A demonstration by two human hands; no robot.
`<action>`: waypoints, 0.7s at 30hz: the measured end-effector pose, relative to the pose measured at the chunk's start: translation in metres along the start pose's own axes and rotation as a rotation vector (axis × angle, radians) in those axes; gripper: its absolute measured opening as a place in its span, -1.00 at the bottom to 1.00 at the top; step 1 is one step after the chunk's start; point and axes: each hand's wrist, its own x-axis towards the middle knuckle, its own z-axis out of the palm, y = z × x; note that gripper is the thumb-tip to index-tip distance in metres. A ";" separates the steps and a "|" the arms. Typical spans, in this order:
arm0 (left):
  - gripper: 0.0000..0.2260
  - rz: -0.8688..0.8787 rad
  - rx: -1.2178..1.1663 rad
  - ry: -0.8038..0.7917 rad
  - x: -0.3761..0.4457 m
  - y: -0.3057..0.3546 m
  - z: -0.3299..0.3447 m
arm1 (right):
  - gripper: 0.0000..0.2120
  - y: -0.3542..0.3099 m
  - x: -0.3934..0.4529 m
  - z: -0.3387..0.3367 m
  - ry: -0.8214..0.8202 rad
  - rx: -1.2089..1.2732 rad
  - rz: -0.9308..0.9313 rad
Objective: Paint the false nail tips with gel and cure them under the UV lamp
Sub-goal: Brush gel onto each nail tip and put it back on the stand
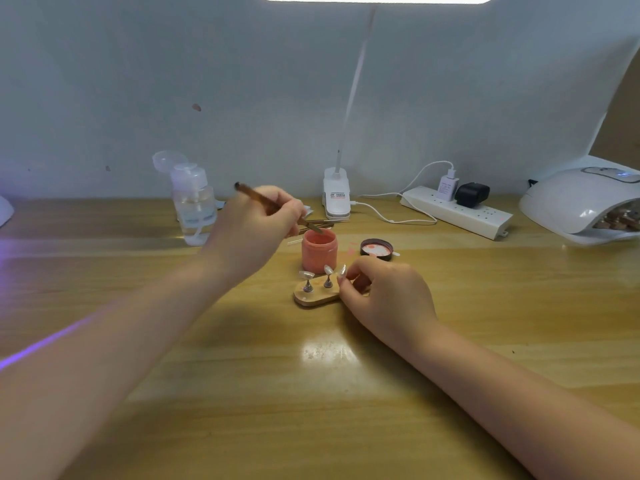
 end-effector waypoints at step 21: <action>-0.92 -0.417 -0.017 -0.088 0.063 0.004 0.011 | -0.91 0.000 0.001 0.003 0.037 0.057 0.022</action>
